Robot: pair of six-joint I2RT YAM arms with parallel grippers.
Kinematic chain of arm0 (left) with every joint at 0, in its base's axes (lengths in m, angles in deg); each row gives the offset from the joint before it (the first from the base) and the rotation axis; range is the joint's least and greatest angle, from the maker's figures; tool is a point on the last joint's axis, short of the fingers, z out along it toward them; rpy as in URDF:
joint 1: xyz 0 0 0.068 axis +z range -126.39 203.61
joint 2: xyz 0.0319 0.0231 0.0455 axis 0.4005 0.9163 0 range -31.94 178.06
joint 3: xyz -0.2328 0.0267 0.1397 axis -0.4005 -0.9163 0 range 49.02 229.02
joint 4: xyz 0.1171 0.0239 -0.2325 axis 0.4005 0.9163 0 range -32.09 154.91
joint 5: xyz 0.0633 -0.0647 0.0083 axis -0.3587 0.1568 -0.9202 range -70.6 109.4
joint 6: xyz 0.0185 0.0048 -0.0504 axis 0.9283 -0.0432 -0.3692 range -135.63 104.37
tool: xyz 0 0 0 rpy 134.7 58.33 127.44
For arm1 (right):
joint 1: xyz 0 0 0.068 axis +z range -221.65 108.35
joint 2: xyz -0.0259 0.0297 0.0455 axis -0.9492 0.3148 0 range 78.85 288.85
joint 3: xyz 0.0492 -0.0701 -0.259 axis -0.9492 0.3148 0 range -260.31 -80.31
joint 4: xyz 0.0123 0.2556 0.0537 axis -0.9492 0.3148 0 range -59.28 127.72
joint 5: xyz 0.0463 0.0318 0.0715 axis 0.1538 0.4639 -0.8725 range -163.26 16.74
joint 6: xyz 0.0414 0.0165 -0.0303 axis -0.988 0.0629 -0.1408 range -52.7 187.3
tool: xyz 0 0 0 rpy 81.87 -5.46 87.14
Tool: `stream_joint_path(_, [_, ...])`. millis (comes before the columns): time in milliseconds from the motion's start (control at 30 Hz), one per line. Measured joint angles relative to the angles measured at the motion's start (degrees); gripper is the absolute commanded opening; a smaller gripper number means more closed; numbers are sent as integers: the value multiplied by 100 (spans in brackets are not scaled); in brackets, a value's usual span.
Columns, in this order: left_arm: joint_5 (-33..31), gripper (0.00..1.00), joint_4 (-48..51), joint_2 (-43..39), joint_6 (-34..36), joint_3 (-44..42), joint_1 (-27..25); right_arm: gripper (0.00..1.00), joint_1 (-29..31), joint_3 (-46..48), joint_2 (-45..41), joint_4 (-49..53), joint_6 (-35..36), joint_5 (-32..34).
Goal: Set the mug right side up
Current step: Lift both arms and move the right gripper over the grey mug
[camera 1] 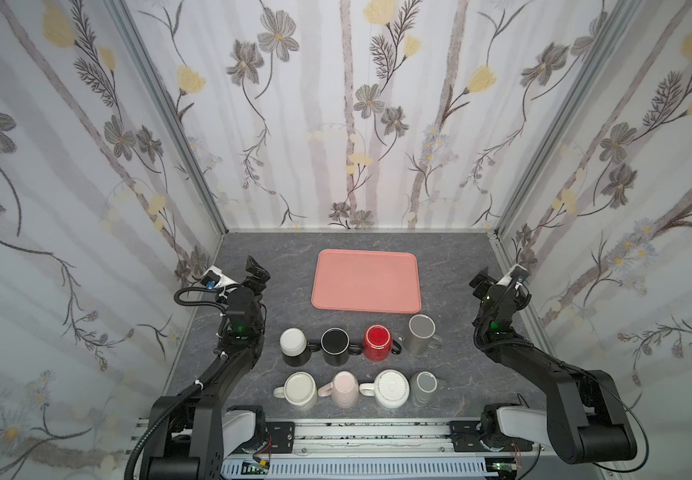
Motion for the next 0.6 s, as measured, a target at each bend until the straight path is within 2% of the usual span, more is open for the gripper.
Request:
stream_joint_path(67, [4, 100, 227, -275, -632, -219, 107, 100, -345, -138, -105, 511, -793, -173])
stream_joint_path(133, [98, 100, 260, -396, -968, -428, 173, 100, -599, -63, -144, 763, -1331, -590])
stream_joint_path(233, [621, 100, 146, -435, -1235, -612, 175, 100, -638, 66, -278, 1078, -1759, -1349])
stream_joint_path(400, [1370, 100, 35, -579, -1672, -640, 181, 100, -457, -282, -597, 1917, -1816, -2140])
stream_joint_path(500, [1967, 100, 588, -498, -1687, -57, 179, 100, -138, -542, -793, 2728, -1615, -2540])
stream_joint_path(600, [2240, 100, 1375, -105, -1733, 741, 70, 100, 205, -579, -935, 3493, -1473, -2798])
